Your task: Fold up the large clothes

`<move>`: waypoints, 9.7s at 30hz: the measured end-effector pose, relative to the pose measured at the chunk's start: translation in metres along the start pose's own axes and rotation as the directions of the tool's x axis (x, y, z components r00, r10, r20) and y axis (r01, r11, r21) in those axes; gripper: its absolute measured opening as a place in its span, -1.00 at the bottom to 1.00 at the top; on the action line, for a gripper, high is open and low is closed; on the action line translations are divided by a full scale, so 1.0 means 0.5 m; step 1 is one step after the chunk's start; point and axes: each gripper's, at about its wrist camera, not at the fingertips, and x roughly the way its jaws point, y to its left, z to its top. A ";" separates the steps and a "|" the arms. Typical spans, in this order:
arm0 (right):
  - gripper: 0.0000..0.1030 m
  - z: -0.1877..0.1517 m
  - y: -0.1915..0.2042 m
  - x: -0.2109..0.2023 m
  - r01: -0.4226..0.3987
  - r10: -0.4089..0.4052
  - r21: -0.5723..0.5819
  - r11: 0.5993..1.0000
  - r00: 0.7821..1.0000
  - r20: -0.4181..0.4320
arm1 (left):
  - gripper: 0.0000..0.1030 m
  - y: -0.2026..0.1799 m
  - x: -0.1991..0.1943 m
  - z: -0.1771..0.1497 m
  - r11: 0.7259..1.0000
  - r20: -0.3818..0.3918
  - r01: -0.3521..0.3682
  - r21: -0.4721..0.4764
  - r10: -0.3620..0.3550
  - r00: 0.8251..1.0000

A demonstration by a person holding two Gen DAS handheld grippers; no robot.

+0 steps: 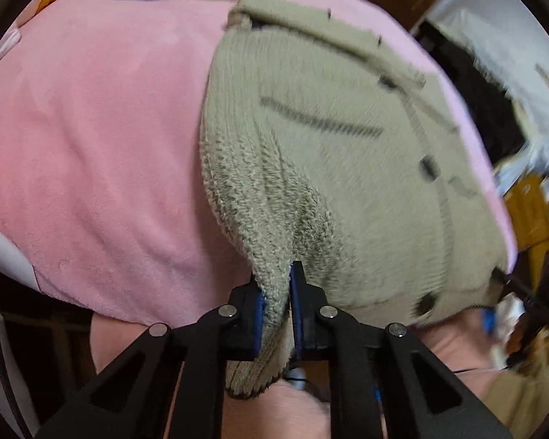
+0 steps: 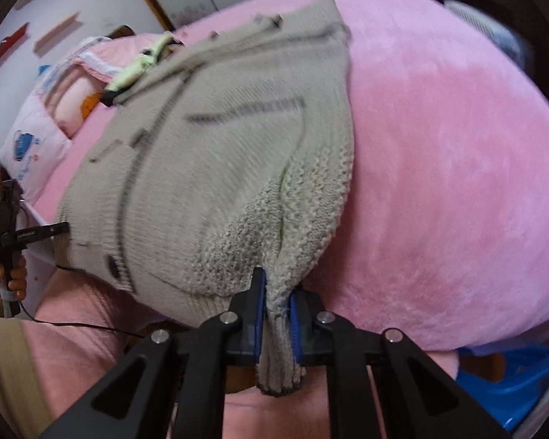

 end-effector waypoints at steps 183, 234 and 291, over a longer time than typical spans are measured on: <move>-0.37 0.497 0.308 0.233 0.281 -0.273 0.016 0.959 0.914 0.299 | 0.80 -0.100 0.088 0.309 0.959 0.221 -0.198 -0.203 0.241 0.945; -0.74 0.557 0.265 0.475 0.137 -0.129 -0.075 0.988 0.987 0.099 | -0.75 -0.286 0.079 0.485 0.997 0.585 -0.028 0.066 -0.015 0.811; 0.46 0.622 -0.088 0.219 -0.002 -0.012 0.266 0.964 0.999 0.051 | 0.71 -0.484 0.292 0.473 0.955 0.302 -0.242 0.170 0.183 0.936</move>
